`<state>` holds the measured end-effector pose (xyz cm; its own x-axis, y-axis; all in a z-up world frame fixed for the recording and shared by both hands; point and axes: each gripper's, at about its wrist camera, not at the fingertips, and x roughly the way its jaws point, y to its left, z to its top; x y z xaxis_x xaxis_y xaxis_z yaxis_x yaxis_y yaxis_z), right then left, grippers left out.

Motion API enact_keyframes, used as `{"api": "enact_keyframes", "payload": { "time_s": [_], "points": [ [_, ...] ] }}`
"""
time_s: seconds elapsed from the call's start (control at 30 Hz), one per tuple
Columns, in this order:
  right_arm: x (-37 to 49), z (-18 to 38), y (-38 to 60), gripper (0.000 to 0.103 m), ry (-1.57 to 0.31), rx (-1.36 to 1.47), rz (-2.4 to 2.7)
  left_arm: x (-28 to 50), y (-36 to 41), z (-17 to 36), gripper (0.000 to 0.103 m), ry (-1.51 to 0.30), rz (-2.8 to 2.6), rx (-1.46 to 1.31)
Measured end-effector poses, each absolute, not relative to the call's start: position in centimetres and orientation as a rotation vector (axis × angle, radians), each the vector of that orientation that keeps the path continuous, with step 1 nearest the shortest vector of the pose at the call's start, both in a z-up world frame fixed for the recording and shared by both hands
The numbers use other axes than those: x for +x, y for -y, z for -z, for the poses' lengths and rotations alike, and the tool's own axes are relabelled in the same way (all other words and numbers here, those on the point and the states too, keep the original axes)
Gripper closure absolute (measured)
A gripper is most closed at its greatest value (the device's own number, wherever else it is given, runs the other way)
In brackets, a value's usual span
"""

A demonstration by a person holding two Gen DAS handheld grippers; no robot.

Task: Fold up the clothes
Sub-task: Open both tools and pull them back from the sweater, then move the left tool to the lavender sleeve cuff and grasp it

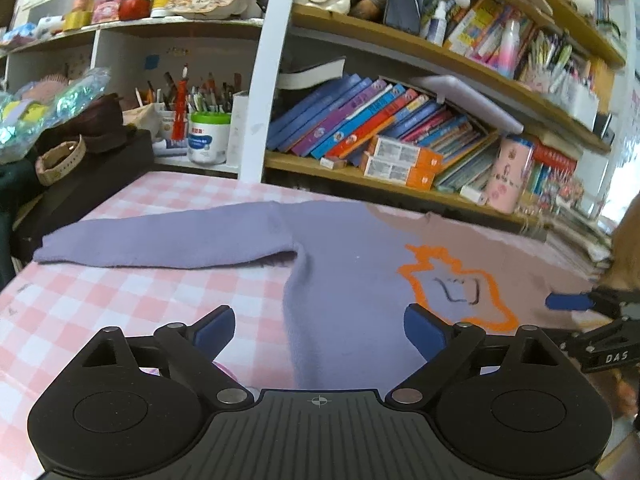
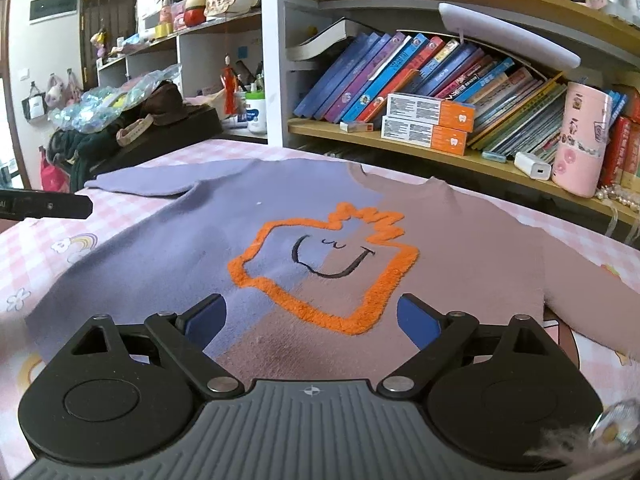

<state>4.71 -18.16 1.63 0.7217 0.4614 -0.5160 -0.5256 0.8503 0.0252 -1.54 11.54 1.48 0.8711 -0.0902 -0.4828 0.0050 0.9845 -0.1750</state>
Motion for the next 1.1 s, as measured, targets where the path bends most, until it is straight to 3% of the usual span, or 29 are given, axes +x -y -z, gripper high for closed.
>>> {"api": "enact_keyframes", "payload": {
  "time_s": [1.1],
  "points": [
    [3.6, -0.8, 22.3, 0.005, -0.486, -0.050, -0.528, -2.4, -12.6, -2.3, 0.004, -0.551, -0.151, -0.142]
  ]
}}
